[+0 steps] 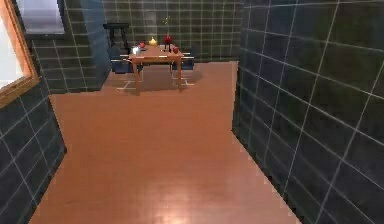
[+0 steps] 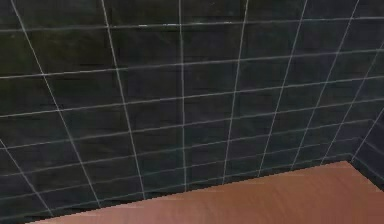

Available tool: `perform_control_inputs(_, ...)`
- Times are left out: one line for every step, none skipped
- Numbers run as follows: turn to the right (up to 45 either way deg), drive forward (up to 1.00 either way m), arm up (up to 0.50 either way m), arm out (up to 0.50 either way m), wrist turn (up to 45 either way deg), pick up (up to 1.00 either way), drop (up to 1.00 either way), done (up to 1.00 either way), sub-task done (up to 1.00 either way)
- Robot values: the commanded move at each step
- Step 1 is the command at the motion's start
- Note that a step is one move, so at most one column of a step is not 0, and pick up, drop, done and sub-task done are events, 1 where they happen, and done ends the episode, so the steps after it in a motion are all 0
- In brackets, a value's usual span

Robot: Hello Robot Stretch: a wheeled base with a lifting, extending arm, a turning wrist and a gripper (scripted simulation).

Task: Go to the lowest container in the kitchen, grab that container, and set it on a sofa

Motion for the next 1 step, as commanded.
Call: perform_control_inputs(0.0, 1.00, 0.00, 0.00, 0.0, 0.00, 0.00, 0.00, 0.00)
